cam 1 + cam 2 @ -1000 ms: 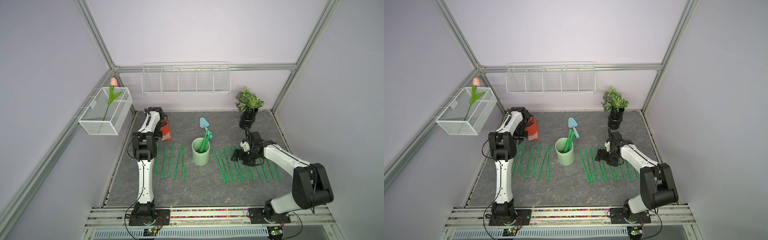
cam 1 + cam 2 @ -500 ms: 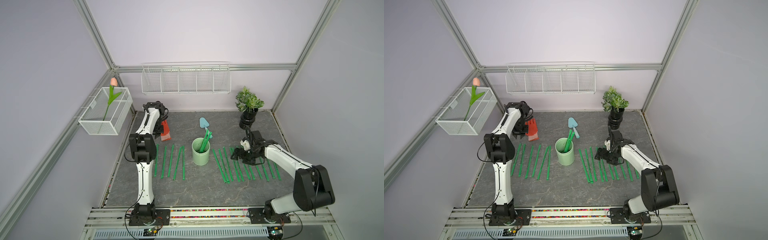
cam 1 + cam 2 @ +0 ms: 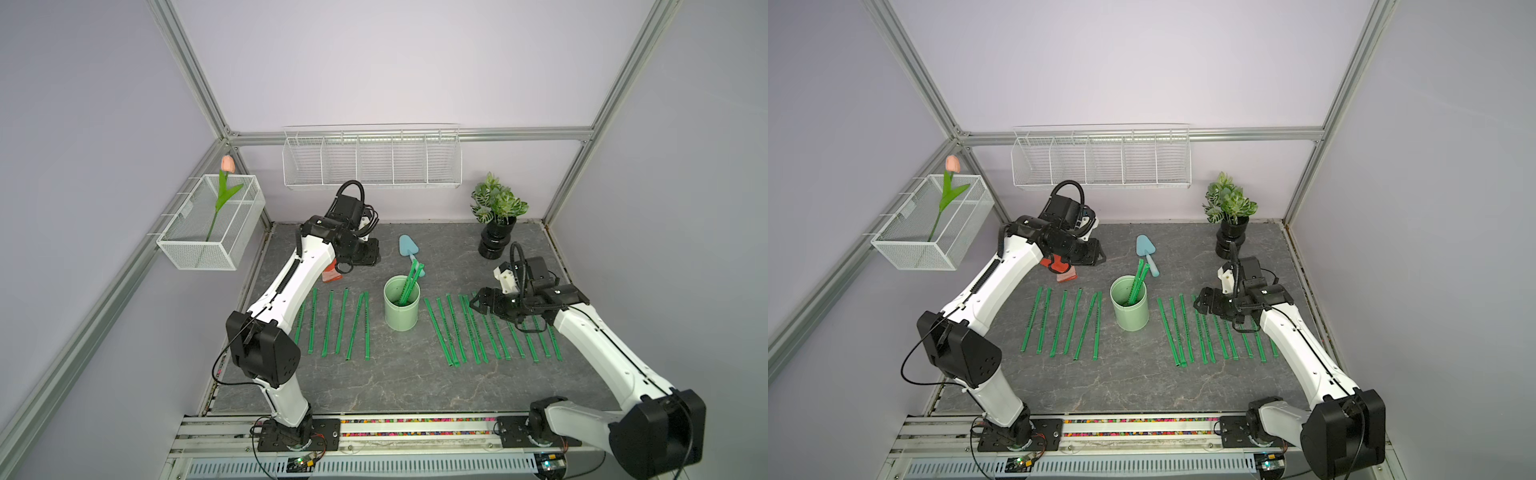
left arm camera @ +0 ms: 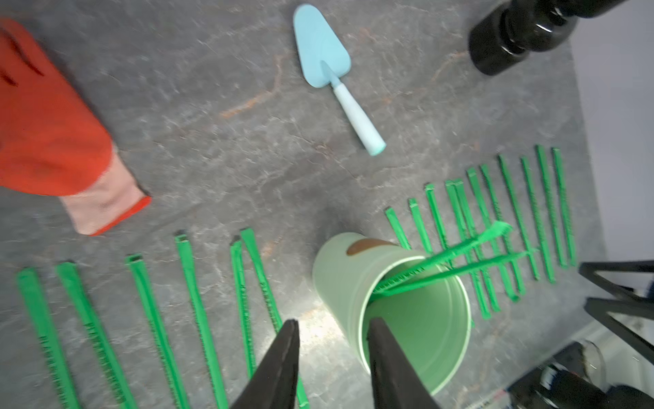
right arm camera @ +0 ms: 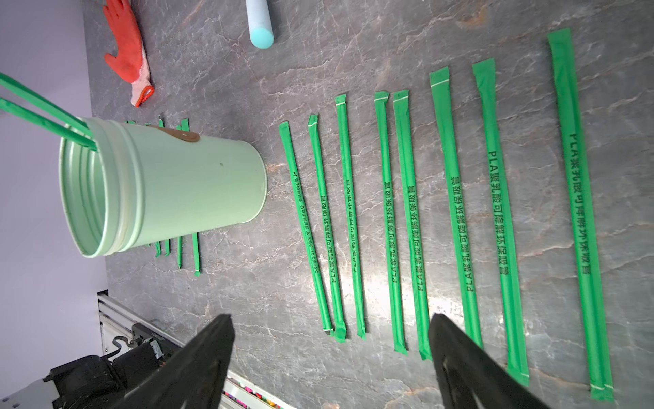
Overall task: Take the straws out of the storage container
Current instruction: Pick up the straw from the container.
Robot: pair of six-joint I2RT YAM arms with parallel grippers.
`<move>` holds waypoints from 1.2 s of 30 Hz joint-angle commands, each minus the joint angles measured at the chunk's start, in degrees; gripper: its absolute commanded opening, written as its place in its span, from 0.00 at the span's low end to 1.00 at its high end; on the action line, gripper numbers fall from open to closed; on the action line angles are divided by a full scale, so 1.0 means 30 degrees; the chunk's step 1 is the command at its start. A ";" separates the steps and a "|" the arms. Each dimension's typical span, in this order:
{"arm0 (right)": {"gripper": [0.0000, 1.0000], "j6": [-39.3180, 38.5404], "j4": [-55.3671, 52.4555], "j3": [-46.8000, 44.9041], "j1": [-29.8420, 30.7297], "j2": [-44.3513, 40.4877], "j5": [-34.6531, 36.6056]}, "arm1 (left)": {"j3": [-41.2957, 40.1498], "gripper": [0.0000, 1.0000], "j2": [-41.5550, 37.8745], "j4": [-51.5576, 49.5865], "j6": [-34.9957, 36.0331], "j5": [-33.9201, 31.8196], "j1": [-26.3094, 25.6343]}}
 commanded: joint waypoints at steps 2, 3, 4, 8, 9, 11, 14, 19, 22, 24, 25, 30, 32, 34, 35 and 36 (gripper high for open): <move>0.89 0.0636 -0.0841 -0.0034 -0.0018 -0.0911 0.0094 | -0.1624 0.38 -0.0941 0.3399 -0.0198 0.3164 -0.0423; 0.89 0.0704 -0.0856 -0.0072 -0.0013 -0.1002 0.0118 | -0.1815 0.38 -0.1035 0.3507 -0.0126 0.3284 -0.0640; 0.89 0.0777 -0.0885 -0.0116 -0.0011 -0.1090 0.0079 | -0.1995 0.38 -0.1121 0.3559 0.0024 0.3272 -0.0946; 0.89 0.1099 -0.0856 -0.0407 -0.0013 -0.1415 0.0052 | -0.2300 0.38 -0.1095 0.3423 0.0583 0.2639 -0.2011; 0.89 0.1160 -0.0838 -0.0475 -0.0018 -0.1492 0.0056 | -0.2290 0.38 -0.1012 0.3346 0.0631 0.2494 -0.2132; 0.89 0.1233 -0.0799 -0.0620 -0.0027 -0.1596 0.0035 | -0.2230 0.38 -0.0798 0.3170 0.0750 0.2056 -0.2328; 0.89 0.1256 -0.0827 -0.0744 -0.0009 -0.1599 -0.0010 | -0.2031 0.38 -0.0419 0.2919 0.0993 0.1518 -0.2607; 0.89 0.1197 -0.0813 -0.0840 -0.0030 -0.1396 -0.0025 | -0.1370 0.37 0.0426 0.2255 0.1469 0.0748 -0.3060; 0.89 0.1144 -0.0769 -0.0847 -0.0045 -0.1277 -0.0117 | -0.0900 0.37 0.0937 0.2096 0.1603 0.0403 -0.3292; 0.89 0.1081 -0.0768 -0.0836 -0.0060 -0.1202 -0.0128 | -0.0589 0.37 0.1239 0.2003 0.1676 0.0234 -0.3329; 0.89 0.1051 -0.0768 -0.0849 -0.0039 -0.1187 -0.0127 | -0.0405 0.37 0.1393 0.1929 0.1707 0.0146 -0.3329; 0.89 0.0934 -0.0697 -0.0981 -0.0038 -0.0961 -0.0163 | 0.0618 0.36 0.2268 0.1396 0.1939 0.0103 -0.3329; 0.89 0.0889 -0.0681 -0.1038 -0.0065 -0.0895 -0.0199 | 0.0951 0.37 0.2585 0.1285 0.1985 0.0123 -0.3380; 0.89 0.0860 -0.0633 -0.1082 -0.0091 -0.0865 -0.0190 | 0.1216 0.36 0.2816 0.1139 0.2028 0.0155 -0.3442; 0.89 0.0846 -0.0622 -0.1143 -0.0068 -0.0865 -0.0215 | 0.1350 0.36 0.2924 0.1080 0.2041 0.0186 -0.3501; 0.89 0.0845 -0.0593 -0.1156 -0.0105 -0.0865 -0.0216 | 0.1450 0.36 0.3021 0.1042 0.2041 0.0178 -0.3548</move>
